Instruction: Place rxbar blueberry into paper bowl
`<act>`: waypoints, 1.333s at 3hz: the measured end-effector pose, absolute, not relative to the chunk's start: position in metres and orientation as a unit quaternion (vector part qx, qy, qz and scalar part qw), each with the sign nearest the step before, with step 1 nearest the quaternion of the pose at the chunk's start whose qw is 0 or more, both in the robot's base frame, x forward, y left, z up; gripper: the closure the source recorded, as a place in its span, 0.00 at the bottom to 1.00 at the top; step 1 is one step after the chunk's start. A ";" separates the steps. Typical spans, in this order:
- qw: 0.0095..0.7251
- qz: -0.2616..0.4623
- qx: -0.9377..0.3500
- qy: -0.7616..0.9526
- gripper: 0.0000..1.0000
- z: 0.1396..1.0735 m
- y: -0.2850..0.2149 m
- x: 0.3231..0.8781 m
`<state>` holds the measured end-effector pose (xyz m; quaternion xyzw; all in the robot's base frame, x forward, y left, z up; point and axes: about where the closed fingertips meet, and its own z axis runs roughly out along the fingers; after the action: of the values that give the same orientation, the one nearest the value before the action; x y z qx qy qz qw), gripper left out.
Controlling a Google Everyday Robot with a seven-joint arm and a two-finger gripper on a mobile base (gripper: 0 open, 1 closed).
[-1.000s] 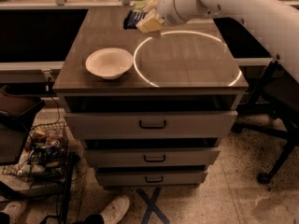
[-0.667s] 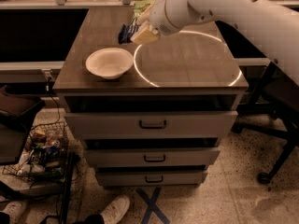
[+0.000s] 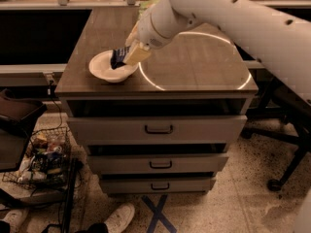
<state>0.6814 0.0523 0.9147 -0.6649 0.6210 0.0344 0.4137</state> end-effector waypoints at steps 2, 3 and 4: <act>0.406 0.039 -0.671 0.619 0.62 0.910 0.057 0.678; 0.405 0.040 -0.673 0.618 0.31 0.909 0.060 0.678; 0.405 0.041 -0.673 0.618 0.07 0.908 0.061 0.677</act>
Offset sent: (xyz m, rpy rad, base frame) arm -0.0027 0.0029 -0.0035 -0.0094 0.0123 0.0113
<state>0.6771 0.0611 0.9084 -0.6733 0.6175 0.0409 0.4045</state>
